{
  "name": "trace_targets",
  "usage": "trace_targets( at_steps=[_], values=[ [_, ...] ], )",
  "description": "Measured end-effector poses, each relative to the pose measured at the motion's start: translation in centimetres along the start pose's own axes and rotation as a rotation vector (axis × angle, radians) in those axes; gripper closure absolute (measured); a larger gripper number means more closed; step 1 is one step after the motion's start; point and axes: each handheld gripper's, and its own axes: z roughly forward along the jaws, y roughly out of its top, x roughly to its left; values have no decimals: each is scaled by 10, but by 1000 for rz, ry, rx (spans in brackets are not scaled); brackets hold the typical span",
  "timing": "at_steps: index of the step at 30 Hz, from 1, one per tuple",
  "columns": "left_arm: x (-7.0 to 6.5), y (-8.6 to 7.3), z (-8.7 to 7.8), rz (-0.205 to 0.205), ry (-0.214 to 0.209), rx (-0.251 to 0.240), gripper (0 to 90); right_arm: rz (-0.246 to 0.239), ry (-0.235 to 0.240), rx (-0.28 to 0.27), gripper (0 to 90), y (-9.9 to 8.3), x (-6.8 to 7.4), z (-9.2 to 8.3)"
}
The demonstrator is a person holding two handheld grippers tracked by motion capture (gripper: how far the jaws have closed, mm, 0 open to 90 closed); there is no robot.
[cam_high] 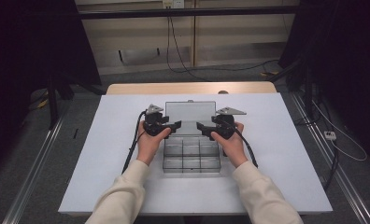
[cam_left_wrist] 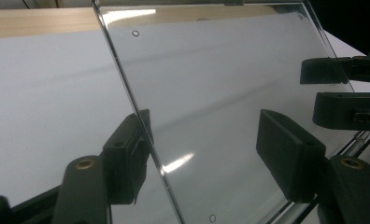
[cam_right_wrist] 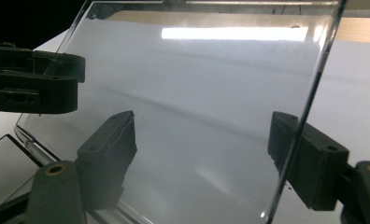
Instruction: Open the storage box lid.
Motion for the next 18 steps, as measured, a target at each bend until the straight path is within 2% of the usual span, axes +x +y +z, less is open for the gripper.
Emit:
trace_targets(
  at_steps=[2, 7, 18],
  values=[
    [0, -1, 2, -16, 4, 2, 342, 6, -3, 5, 218, -1, -1, 1],
    [0, -1, 4, -10, 14, 19, 312, 9, -9, 13, 203, -1, -2, 3],
    [-1, -1, 9, -25, 13, 27, 262, 29, -10, 21, 186, -3, -2, 5]
  ],
)
